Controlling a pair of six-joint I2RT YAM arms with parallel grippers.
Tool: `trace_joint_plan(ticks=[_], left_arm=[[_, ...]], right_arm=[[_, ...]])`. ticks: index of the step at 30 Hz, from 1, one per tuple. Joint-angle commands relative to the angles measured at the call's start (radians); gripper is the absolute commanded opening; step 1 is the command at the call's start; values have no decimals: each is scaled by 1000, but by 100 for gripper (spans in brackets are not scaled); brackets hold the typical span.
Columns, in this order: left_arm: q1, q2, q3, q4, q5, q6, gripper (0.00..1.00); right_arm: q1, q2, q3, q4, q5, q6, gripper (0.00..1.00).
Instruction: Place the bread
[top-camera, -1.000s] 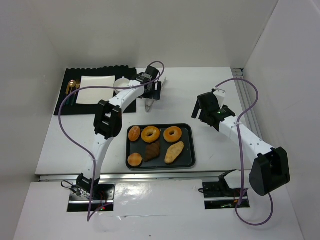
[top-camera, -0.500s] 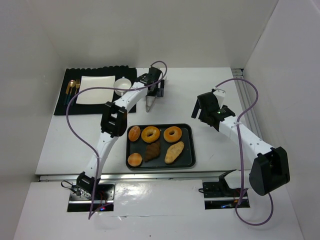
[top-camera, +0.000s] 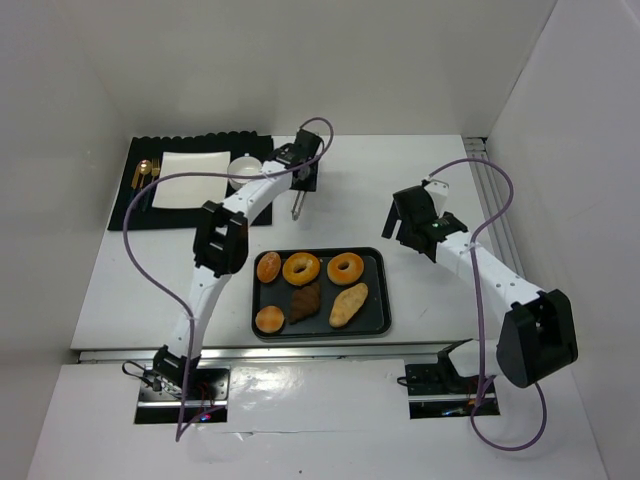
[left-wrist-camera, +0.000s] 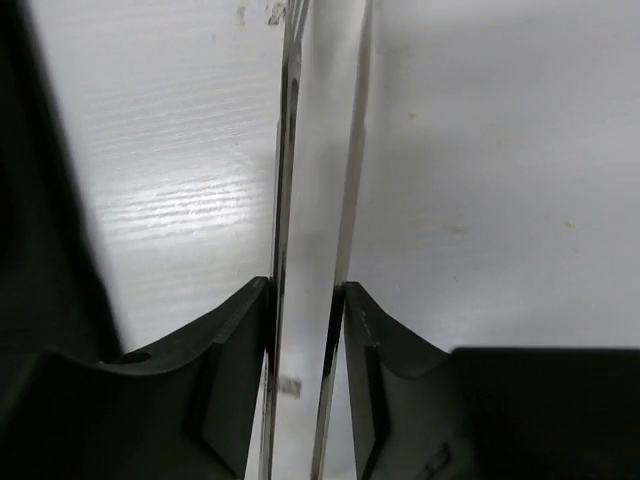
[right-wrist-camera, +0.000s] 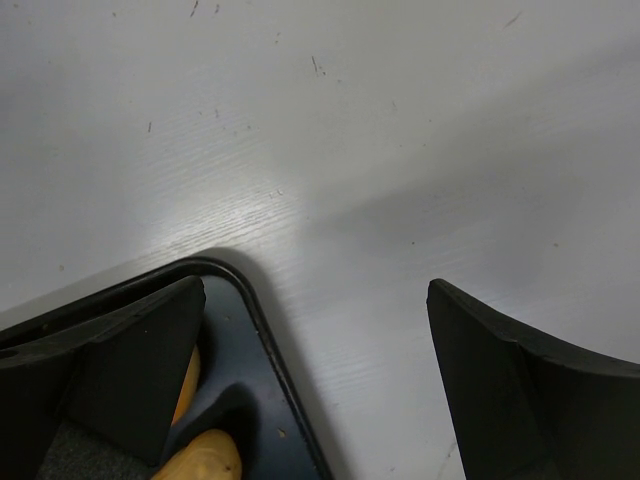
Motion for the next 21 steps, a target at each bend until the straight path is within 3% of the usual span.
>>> trace_joint_plan(ticks=[1, 7, 13, 21], left_arm=[[-20, -270, -38, 50, 37, 22, 46], [-68, -604, -289, -2, 157, 16, 46], [-172, -860, -563, -70, 165, 36, 46], [-321, -1032, -793, -163, 57, -22, 45]], right_arm=[[0, -31, 16, 27, 19, 9, 99], [0, -61, 16, 36, 7, 9, 99], [0, -71, 37, 24, -5, 9, 99], [0, -105, 37, 24, 4, -2, 99]])
